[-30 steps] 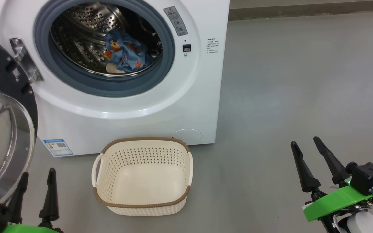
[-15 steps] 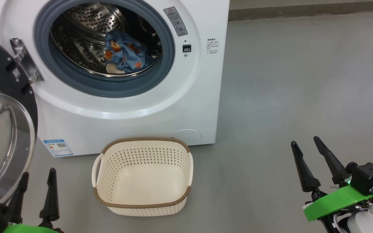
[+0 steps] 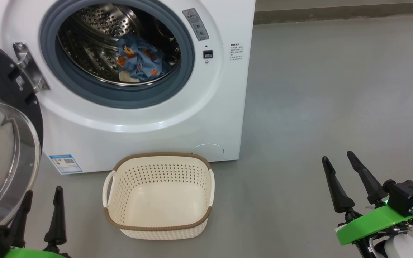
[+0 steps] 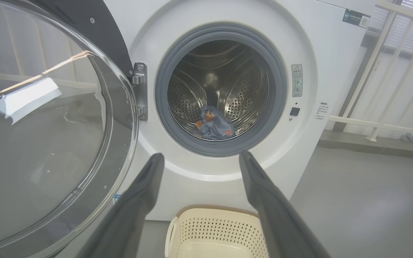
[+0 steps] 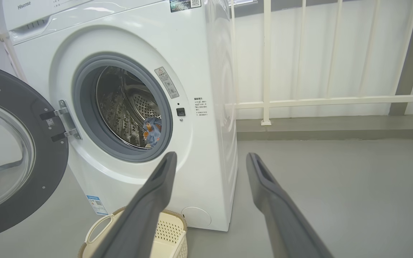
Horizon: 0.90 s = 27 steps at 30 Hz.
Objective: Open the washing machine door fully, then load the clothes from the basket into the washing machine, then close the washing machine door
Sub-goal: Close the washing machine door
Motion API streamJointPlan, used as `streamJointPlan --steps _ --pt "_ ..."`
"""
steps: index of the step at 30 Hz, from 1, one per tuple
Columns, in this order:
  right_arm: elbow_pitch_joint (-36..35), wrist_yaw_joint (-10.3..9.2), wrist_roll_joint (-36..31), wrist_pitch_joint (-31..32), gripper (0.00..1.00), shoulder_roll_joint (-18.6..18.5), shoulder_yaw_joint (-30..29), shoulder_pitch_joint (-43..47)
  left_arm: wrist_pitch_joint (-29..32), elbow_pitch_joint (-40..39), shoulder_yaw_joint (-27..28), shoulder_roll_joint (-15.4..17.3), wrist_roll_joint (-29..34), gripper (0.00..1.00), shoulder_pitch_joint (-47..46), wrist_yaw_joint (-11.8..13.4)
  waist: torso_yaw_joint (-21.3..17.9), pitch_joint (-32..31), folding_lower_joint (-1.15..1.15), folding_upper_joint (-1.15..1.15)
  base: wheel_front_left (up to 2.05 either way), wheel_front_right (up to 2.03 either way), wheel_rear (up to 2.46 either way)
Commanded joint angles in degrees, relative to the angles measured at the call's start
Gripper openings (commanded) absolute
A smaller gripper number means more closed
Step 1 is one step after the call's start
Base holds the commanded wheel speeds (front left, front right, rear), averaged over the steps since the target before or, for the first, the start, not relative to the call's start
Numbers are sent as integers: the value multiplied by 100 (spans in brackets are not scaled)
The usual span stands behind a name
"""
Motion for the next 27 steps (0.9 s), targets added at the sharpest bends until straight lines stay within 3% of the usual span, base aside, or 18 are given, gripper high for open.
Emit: streamJointPlan --steps 1,27 --pt "-125 25 51 -46 100 -105 126 -164 -37 -96 226 154 56 100 -163 -25 -1 -2 0 0 0 0 0" --pt "-123 25 60 -46 100 -110 87 -127 -37 -28 207 147 159 100 -203 50 119 -13 0 0 0 0 0"
